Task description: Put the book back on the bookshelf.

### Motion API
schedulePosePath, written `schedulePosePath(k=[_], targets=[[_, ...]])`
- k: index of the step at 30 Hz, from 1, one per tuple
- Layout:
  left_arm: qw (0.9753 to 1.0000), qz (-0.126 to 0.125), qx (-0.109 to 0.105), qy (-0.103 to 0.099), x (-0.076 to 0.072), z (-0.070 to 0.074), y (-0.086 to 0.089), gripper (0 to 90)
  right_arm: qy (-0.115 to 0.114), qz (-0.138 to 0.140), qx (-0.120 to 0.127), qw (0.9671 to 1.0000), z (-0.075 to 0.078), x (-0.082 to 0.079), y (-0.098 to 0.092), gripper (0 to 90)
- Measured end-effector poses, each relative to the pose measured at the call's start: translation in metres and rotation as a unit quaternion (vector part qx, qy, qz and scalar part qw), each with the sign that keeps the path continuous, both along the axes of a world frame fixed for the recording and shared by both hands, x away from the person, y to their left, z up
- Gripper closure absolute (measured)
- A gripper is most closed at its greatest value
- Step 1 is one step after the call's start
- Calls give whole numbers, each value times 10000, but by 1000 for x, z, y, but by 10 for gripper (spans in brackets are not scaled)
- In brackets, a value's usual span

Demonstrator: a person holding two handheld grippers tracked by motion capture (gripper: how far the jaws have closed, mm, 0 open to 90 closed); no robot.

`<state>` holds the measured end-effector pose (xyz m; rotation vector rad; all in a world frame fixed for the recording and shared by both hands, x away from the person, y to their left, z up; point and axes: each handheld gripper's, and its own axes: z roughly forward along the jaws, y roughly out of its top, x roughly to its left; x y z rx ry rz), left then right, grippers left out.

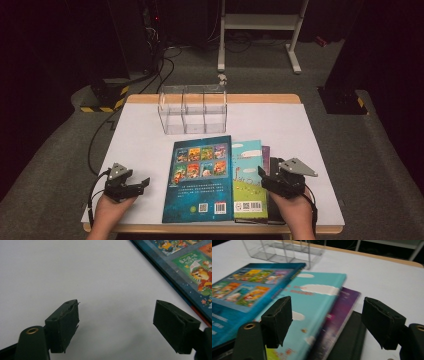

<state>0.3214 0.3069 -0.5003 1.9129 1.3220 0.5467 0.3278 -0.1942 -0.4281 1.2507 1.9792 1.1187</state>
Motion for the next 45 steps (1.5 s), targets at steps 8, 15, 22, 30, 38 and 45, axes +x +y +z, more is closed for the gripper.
schedulePosePath(k=[8,15,22,30,38,45], targets=[[9993,-186,-316,-72,4,7,-19,236,126,472,-60,9988,11,7,31,248],[9942,-606,-761,467,9,3,-60,239,150,701,-268,9971,9,10,58,257],[9895,-672,-995,810,14,1,-77,223,399,914,-384,9943,4,7,65,224],[9877,-866,-998,832,15,1,-90,242,454,880,-403,9943,0,-2,62,203],[9850,-1157,-1027,760,19,6,-116,243,477,750,-468,9949,-5,-5,51,203],[9847,-1325,-938,633,22,12,-140,244,530,569,-455,9959,-9,-4,37,202]])
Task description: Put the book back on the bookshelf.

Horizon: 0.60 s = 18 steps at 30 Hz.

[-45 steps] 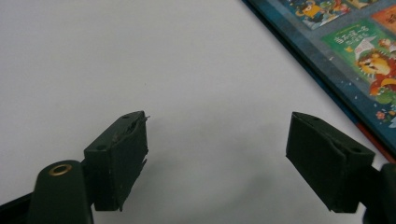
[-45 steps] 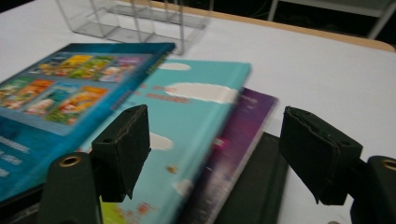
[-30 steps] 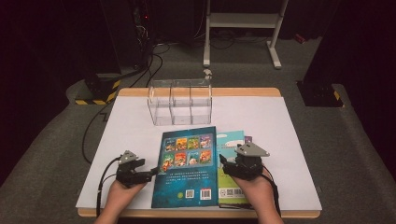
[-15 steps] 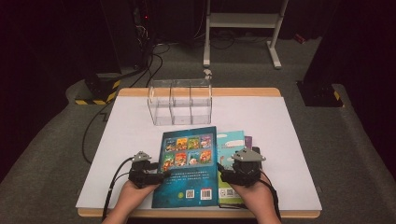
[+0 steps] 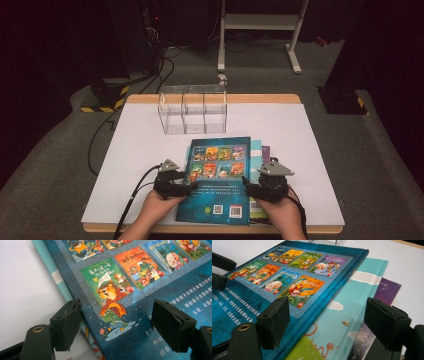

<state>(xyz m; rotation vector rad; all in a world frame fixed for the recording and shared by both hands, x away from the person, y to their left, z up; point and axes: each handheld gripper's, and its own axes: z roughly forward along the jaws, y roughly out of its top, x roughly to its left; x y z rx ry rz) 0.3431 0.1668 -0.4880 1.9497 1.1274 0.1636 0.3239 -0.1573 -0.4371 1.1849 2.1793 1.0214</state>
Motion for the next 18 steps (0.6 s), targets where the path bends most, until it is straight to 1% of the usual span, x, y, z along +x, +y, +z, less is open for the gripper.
schedulePosePath(k=[3,11,15,18], targets=[[10000,-56,-7,-30,1,1,-5,244,46,-89,76,9999,-3,0,-5,194],[9996,-246,2,-131,2,6,-25,245,148,-158,212,9995,-7,1,-11,168],[9992,-349,12,-203,2,8,-34,245,271,-216,423,9985,-8,2,-16,145],[9990,-376,-3,-249,2,9,-41,246,348,-243,450,9981,-10,3,-18,128]])
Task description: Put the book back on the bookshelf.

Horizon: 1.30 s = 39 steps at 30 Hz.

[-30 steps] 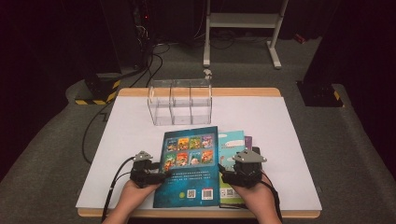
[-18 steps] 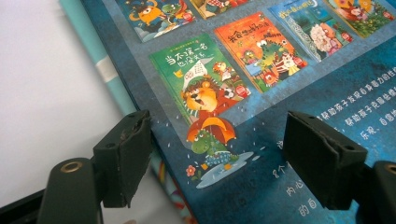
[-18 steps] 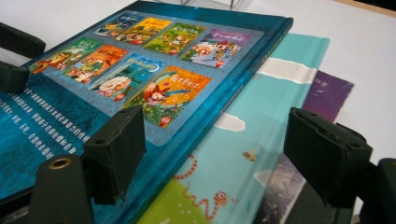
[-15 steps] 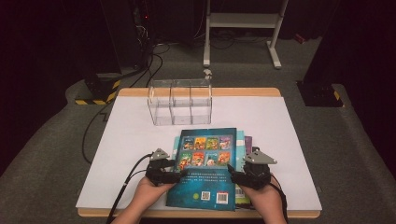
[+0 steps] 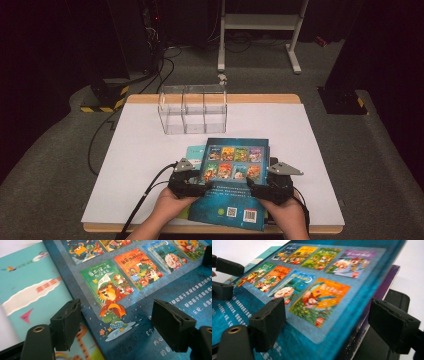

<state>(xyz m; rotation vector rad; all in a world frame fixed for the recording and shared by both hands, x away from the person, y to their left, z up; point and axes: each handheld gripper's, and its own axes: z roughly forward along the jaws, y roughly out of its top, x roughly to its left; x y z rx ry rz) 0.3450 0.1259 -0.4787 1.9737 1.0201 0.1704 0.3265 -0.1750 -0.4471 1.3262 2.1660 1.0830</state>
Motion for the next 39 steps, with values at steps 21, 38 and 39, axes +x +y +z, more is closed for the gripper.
schedulePosePath(k=[21,38,39], targets=[[9996,-163,-175,-113,4,-4,-2,227,727,71,489,9961,-3,8,-5,141],[9997,-171,-132,85,12,-4,-1,199,967,33,260,9950,5,11,0,191],[9997,-167,-124,88,12,-4,1,199,981,33,248,9949,6,12,1,199]])
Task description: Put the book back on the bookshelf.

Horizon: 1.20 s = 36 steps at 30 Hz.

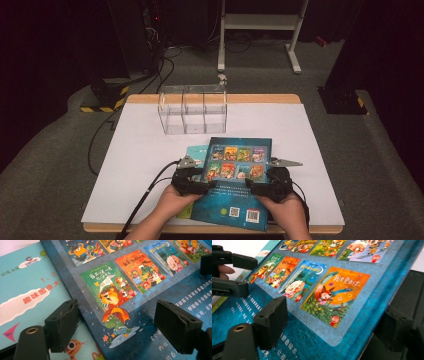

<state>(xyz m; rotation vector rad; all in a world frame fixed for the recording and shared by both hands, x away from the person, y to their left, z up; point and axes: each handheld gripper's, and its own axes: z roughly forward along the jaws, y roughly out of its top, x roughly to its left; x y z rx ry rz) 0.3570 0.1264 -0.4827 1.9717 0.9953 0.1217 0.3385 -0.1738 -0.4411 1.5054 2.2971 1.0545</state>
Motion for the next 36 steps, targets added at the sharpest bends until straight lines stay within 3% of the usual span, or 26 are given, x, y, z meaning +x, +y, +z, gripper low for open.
schedulePosePath(k=[8,17,22,36], targets=[[9999,88,-56,-31,2,-4,11,218,-273,-54,-373,9989,9,2,6,304],[9997,91,-170,-132,0,-5,10,239,-268,-51,-57,9996,3,3,-4,292],[9996,31,-222,-170,-1,-5,6,248,-305,-54,7,9995,1,5,-7,237],[9995,11,-232,-220,0,-2,-7,274,-125,-46,358,9993,-9,8,-12,134]])
